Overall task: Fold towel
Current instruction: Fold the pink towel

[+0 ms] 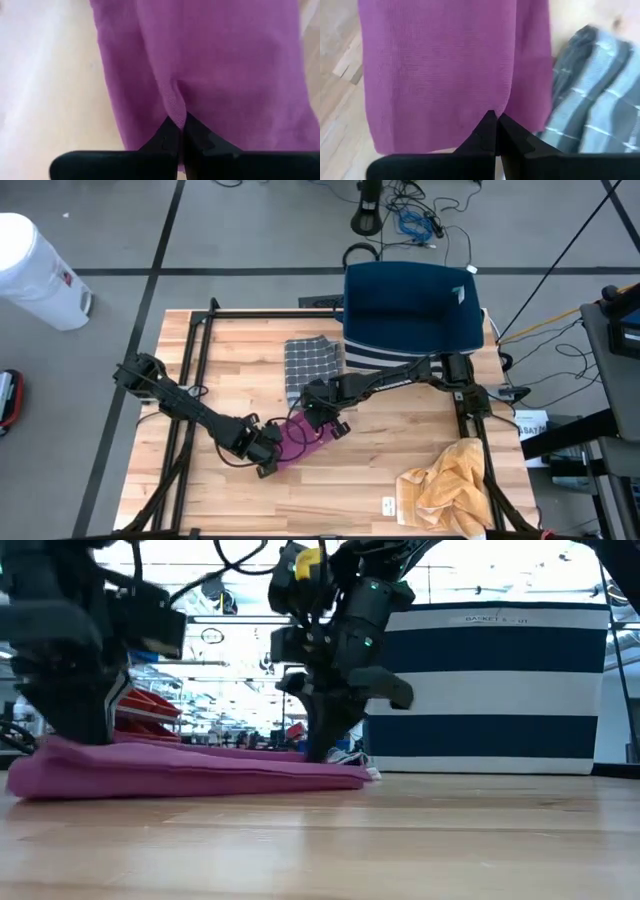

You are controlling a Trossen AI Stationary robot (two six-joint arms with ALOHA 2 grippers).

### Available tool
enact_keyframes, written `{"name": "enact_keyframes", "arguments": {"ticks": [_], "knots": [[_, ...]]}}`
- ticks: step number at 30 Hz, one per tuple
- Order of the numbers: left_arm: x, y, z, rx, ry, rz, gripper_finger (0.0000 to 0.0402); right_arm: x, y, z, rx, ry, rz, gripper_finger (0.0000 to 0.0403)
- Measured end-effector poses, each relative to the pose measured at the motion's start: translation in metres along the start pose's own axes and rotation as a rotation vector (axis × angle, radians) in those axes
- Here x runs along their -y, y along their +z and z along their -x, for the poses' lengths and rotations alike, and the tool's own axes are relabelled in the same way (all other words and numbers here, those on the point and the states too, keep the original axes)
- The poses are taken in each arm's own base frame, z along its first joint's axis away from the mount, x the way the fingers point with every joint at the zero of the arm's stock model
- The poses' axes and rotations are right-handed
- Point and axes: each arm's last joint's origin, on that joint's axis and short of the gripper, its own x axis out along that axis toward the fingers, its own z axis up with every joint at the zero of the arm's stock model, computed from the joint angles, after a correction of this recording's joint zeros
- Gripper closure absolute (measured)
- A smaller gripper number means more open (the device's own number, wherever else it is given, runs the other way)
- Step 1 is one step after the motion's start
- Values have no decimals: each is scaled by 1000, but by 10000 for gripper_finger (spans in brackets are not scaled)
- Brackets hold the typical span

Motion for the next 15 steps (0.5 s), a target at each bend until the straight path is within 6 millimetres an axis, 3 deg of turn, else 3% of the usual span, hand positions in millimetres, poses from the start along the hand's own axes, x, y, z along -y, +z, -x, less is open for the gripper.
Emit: {"name": "enact_keyframes", "arguments": {"ticks": [7, 15], "knots": [[-9, -3, -10, -43, -11, 6, 397, -13, -4, -12, -56, 126, -53, 403], [-1, 5, -11, 28, -109, -142, 396, -33, 3, -10, -79, 149, -64, 403]]}}
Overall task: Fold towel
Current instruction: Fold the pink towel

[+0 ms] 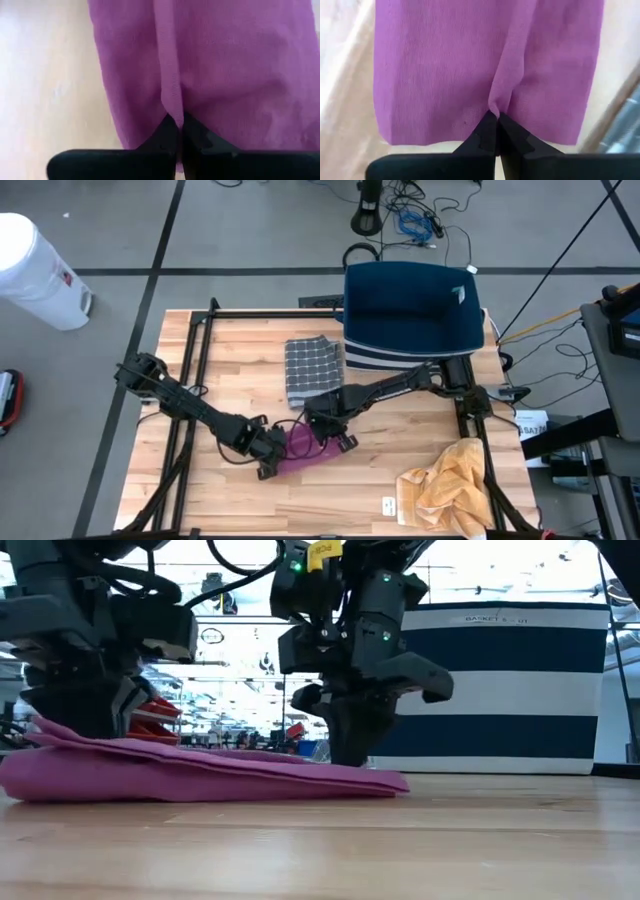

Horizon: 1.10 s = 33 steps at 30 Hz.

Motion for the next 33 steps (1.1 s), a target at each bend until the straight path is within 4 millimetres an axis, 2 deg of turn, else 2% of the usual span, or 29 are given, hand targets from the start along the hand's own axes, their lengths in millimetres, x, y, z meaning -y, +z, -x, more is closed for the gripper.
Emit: {"name": "enact_keyframes", "arguments": {"ticks": [9, 13, 16, 19, 23, 26, 33], "knots": [[-3, 5, -1, 11, -10, -140, 396, -41, 5, -3, -95, 45, -65, 403], [-3, 6, -1, 17, -14, -204, 396, -63, 10, -3, -109, 24, -31, 403], [-1, 7, 1, 17, -29, -224, 396, -76, 11, 3, -118, -34, -5, 403], [2, 10, 5, 18, -33, -231, 396, -83, 13, 22, -89, -69, 9, 403], [7, 19, 15, 20, -14, -248, 396, -83, 12, 49, -56, -183, 14, 403], [3, 21, 17, 12, 42, -246, 396, -72, 10, 62, -29, -222, 1, 403], [-10, 29, 16, 19, 96, -155, 396, -42, 2, 55, -53, -198, -42, 403]]}}
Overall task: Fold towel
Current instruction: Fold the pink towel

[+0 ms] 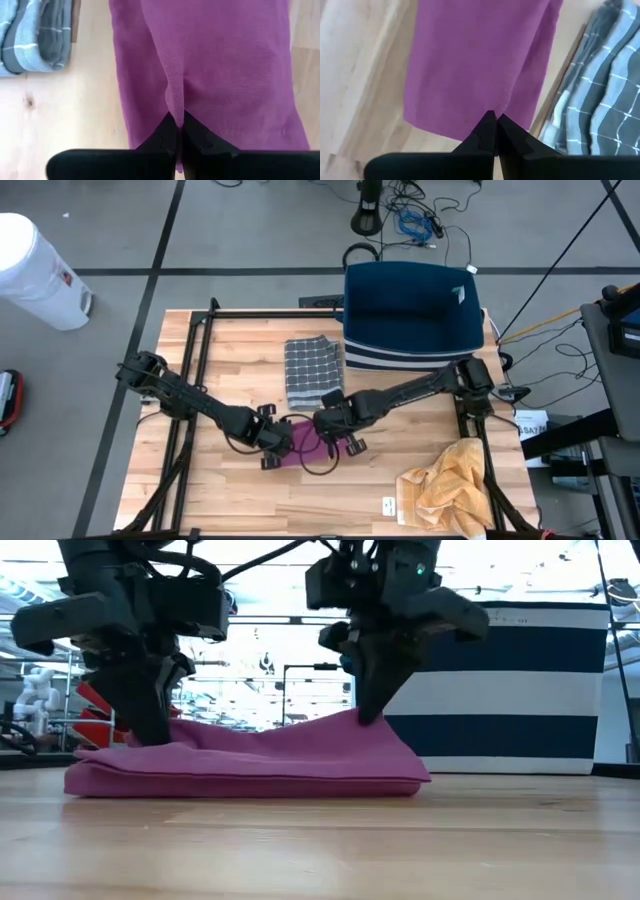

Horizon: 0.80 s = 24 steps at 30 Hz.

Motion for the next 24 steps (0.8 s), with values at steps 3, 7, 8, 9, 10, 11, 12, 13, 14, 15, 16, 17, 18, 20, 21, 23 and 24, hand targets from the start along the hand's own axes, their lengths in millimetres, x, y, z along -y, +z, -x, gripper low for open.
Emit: {"name": "enact_keyframes", "arguments": {"ticks": [3, 7, 8, 9, 10, 11, 12, 13, 14, 15, 16, 17, 18, 20, 21, 23, 24], "knots": [[-2, 1, 0, -1, 2, 11, 396, 11, -1, -5, 13, 4, -2, 403], [-2, 1, 0, 2, 15, 21, 396, 30, -3, -6, 35, -14, -42, 397], [-3, 1, 0, 2, 17, 24, 396, 33, -5, -7, 30, -15, -45, 390], [-3, 1, 0, 0, 18, 31, 396, 36, -6, -7, 24, -19, -45, 379], [-4, 0, -1, -6, 21, 40, 396, 38, -7, -7, 16, -20, -47, 367], [-5, 0, -1, -16, 28, 47, 396, 39, -9, -7, 4, -16, -49, 353], [-6, -1, -1, -27, 34, 48, 396, 39, -11, -8, -11, -11, -53, 337], [-6, -2, -1, -36, 40, 50, 396, 40, -12, -8, -23, -11, -64, 320], [-7, -3, -1, -45, 45, 50, 396, 41, -13, -8, -33, -18, -77, 303], [-7, -4, 0, -51, 48, 54, 396, 41, -15, -8, -47, -34, -90, 287], [-7, -4, 0, -55, 51, 57, 396, 42, -16, -8, -66, -50, -99, 272], [-7, -5, 0, -58, 52, 59, 396, 42, -17, -8, -83, -66, -106, 258], [-7, -5, 0, -58, 52, 60, 396, 42, -18, -7, -88, -72, -115, 246], [-7, -4, 0, -57, 52, 61, 396, 39, -15, -7, -65, -49, -119, 228], [-7, -4, 0, -57, 52, 62, 396, 36, -12, -7, -36, -22, -113, 223], [-9, -3, -1, -57, 53, 68, 396, 27, -2, -6, 51, 35, -82, 220], [-10, -3, -1, -57, 54, 72, 396, 23, 3, -5, 94, 50, -63, 220]]}}
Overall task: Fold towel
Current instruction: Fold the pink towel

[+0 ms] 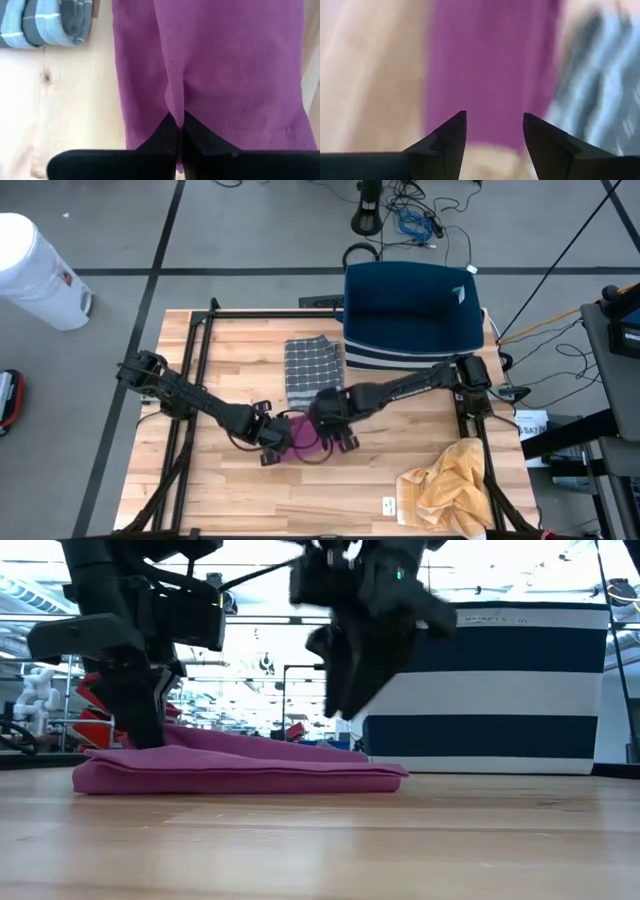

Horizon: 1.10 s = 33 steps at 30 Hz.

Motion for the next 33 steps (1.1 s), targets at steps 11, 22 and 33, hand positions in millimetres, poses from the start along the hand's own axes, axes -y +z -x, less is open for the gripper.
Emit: {"name": "enact_keyframes", "arguments": {"ticks": [11, 22, 33], "knots": [[-5, 3, -1, -5, -4, 20, 396, -10, 20, -19, 164, 50, 79, 282], [-5, 1, -1, -34, -15, 27, 396, -4, 20, -55, 146, 68, 109, 349], [-9, -5, -1, -77, 47, 28, 342, 10, 14, -76, 114, 96, 53, 376]]}}
